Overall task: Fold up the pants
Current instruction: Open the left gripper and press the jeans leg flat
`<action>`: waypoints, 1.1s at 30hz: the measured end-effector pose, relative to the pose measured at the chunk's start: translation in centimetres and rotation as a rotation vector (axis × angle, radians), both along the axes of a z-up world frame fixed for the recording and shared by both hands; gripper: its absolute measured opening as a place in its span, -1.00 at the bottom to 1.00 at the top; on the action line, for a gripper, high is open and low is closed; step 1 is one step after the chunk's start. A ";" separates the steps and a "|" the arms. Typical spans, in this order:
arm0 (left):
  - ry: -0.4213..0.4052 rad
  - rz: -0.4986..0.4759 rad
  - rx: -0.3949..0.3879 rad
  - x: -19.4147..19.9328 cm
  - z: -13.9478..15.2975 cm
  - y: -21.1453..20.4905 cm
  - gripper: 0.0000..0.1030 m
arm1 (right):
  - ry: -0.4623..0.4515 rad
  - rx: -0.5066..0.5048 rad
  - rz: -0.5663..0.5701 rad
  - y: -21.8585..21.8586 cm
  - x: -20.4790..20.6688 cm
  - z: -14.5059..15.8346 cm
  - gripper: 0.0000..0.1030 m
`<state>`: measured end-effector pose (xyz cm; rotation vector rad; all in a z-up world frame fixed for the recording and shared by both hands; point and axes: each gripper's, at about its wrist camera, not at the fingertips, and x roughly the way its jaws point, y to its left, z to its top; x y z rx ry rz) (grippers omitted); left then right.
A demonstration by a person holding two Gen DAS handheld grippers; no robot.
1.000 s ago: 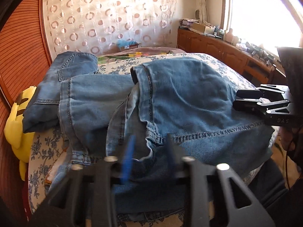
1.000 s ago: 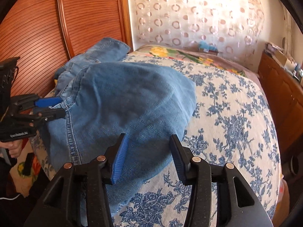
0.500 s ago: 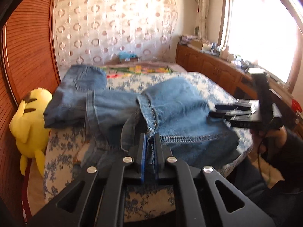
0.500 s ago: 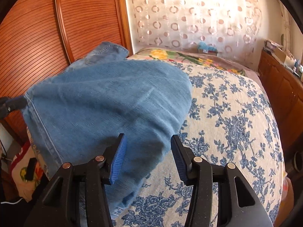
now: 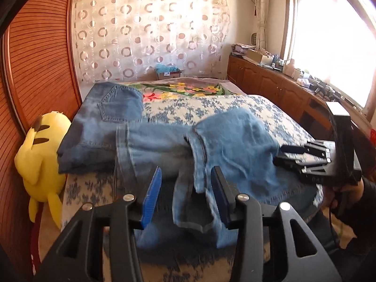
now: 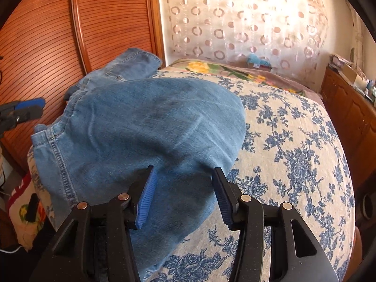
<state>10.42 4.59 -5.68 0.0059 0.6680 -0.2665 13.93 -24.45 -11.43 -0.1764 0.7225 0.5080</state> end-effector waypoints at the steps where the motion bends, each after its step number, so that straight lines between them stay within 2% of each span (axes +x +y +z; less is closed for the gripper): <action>1: 0.003 -0.006 -0.003 0.7 0.1 0.0 -0.17 | -0.002 0.005 -0.002 -0.1 0.1 0.0 -0.04; 6: 0.030 -0.036 0.006 4.8 0.8 -0.8 -0.17 | -0.040 0.016 -0.022 -1.0 0.9 0.8 -0.03; 11: 0.042 -0.064 0.055 7.8 0.7 -2.4 -0.17 | -0.062 -0.002 -0.044 -1.7 2.3 0.7 -0.02; 16: 0.117 -0.050 0.065 11.3 -0.7 -2.7 -0.17 | -0.030 -0.008 -0.050 -2.1 3.4 -0.4 -0.02; 20: 0.196 -0.040 0.062 13.4 -2.4 -2.6 -0.17 | 0.020 0.033 -0.052 -2.7 3.8 -0.9 -0.02; 28: 0.238 -0.101 0.104 11.8 -3.7 -4.9 -0.17 | 0.018 0.032 -0.053 -2.7 3.4 -1.3 -0.02; 33: 0.254 -0.086 0.143 11.3 -4.6 -6.1 -0.17 | 0.036 0.061 -0.057 -2.9 3.7 -1.5 -0.02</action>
